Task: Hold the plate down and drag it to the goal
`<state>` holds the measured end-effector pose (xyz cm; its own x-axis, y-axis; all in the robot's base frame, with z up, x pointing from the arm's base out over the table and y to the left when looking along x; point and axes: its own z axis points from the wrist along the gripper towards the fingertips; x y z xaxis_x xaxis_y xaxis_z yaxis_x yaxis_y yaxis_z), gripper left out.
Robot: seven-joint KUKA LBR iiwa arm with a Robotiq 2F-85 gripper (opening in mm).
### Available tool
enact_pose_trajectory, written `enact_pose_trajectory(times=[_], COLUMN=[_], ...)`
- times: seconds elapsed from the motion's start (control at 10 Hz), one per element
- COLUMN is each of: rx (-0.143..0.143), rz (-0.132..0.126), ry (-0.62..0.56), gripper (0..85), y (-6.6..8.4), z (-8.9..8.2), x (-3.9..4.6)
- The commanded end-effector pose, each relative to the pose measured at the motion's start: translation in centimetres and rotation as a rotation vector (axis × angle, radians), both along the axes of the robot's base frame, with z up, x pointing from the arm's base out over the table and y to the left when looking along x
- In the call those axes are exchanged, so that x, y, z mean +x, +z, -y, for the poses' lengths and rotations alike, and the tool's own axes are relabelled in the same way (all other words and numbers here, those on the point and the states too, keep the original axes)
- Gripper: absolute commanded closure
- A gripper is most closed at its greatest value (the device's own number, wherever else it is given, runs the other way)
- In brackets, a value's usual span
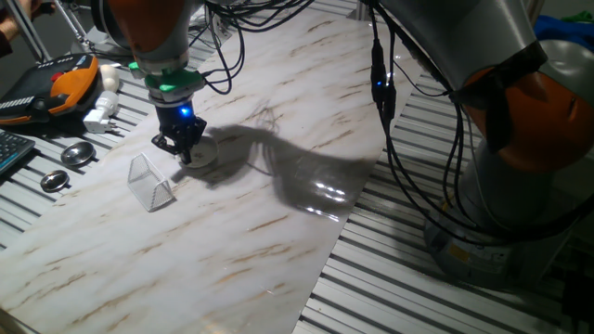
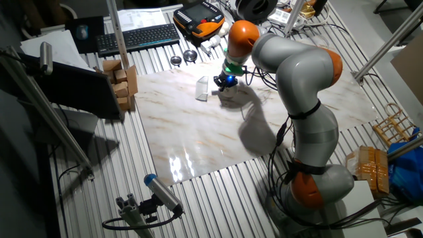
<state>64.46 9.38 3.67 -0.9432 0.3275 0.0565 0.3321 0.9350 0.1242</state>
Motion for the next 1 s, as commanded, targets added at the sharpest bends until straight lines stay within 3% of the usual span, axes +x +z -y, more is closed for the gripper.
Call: enact_pose_trajectory(times=[0.0, 0.9], rx=[0.000, 0.001], rz=[0.000, -0.001], ry=[-0.003, -0.026], gripper=[85.0, 85.0], y=[0.0, 0.4], z=[-0.2, -1.9], x=[-0.02, 0.01])
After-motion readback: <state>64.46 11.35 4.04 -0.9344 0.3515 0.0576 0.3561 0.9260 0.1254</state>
